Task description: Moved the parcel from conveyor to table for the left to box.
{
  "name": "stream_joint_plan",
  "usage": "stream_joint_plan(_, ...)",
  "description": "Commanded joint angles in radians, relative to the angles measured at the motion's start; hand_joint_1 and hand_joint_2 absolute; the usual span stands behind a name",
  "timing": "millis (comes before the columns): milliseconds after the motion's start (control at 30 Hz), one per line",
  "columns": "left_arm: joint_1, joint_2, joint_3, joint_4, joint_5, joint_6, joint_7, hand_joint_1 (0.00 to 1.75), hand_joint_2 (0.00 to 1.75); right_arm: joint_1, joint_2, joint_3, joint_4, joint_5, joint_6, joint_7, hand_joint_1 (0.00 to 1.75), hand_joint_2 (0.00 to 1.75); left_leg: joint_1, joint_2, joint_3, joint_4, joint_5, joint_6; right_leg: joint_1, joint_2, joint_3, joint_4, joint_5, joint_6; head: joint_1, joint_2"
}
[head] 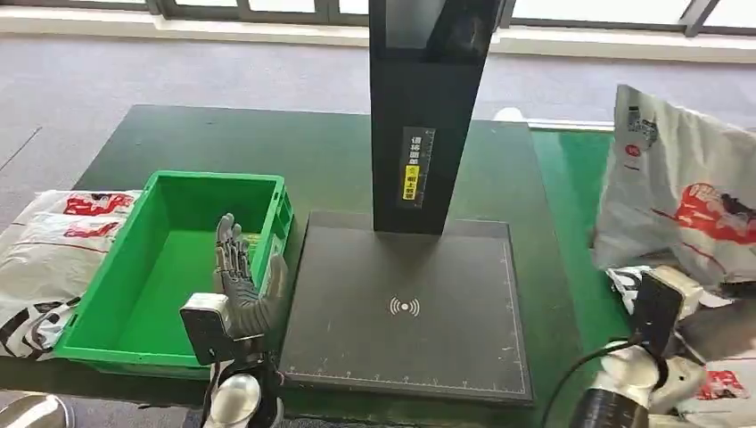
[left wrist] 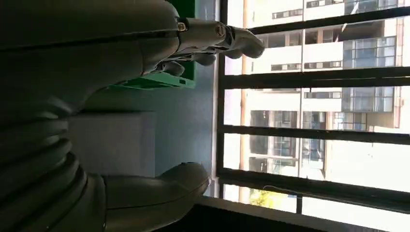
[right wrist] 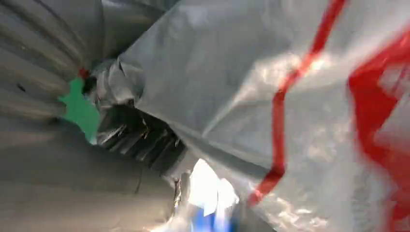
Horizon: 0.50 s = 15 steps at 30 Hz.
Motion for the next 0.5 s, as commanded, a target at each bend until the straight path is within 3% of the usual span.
stream_joint_plan(33, -0.015, -0.010, 0.031, 0.056, 0.003, -0.020, 0.003, 0.00, 1.75, 0.059, -0.121, 0.480, 0.183, -0.081, 0.087, 0.002, 1.75, 1.75, 0.001, 0.008, 0.006, -0.006, 0.000, -0.001, 0.001, 0.006, 0.004, -0.006, 0.002, -0.002, 0.000, 0.000)
stream_joint_plan(100, -0.011, -0.012, 0.031, 0.053, -0.001, -0.022, 0.003, 0.00, 1.75, 0.054, -0.124, 0.486, 0.210, -0.069, 0.107, 0.002, 1.75, 1.75, 0.002, 0.003, 0.006, -0.005, 0.000, -0.001, 0.002, 0.001, 0.005, -0.005, 0.000, -0.002, 0.000, 0.000)
stream_joint_plan(500, -0.004, -0.009, 0.029, 0.047, -0.002, -0.022, 0.003, 0.00, 1.75, 0.050, -0.125, 0.490, 0.271, -0.034, 0.157, 0.002, 1.75, 1.75, 0.002, 0.003, 0.005, -0.003, -0.001, 0.000, 0.002, 0.002, 0.005, -0.004, 0.000, -0.001, 0.000, 0.000)
